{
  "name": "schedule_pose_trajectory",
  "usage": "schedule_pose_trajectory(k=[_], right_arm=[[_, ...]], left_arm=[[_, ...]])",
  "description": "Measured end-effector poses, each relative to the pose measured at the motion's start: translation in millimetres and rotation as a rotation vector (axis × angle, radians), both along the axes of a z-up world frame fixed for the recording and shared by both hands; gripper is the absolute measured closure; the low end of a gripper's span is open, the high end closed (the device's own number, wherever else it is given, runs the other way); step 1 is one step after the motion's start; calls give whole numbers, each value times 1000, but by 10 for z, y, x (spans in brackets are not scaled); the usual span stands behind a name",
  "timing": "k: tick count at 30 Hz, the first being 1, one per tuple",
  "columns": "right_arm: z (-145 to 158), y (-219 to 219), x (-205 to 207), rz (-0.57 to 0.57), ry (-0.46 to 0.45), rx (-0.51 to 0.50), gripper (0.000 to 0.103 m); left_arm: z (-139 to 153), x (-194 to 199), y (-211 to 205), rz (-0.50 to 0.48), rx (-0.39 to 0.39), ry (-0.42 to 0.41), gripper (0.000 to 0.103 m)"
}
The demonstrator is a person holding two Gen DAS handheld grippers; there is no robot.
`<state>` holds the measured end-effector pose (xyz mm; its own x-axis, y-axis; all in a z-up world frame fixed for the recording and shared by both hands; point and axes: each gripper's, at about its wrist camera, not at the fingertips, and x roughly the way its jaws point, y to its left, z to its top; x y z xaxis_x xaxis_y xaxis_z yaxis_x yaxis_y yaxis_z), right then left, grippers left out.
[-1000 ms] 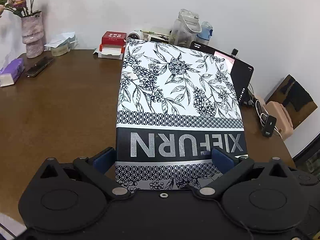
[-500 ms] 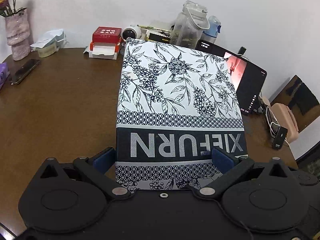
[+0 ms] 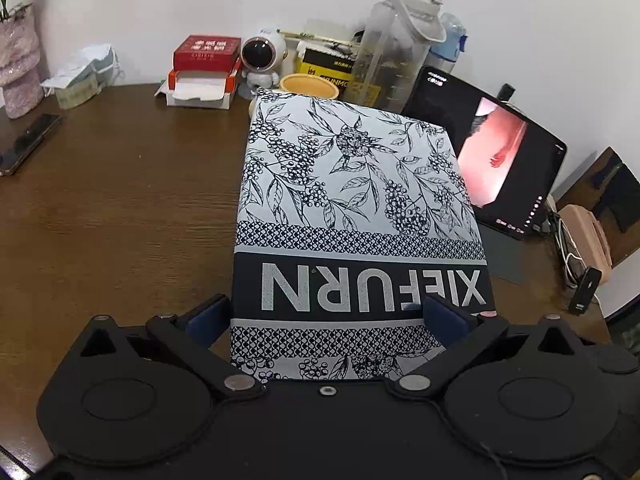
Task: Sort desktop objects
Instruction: 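Carry the lid with both grippers over the open floral box, then lower the lid with both grippers onto the rim of the box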
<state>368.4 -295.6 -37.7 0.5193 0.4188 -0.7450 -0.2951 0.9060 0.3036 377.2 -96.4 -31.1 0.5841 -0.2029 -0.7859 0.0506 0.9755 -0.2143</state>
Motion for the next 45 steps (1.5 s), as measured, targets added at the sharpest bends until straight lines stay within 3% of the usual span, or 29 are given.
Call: schedule_pose_trajectory(k=[22, 45], right_arm=[[-217, 49, 345, -23, 103, -1, 0], [-166, 109, 432, -24, 77, -32, 0]], left_arm=[[-243, 365, 160, -10, 13, 87, 0], [-250, 480, 197, -25, 7, 84, 0]])
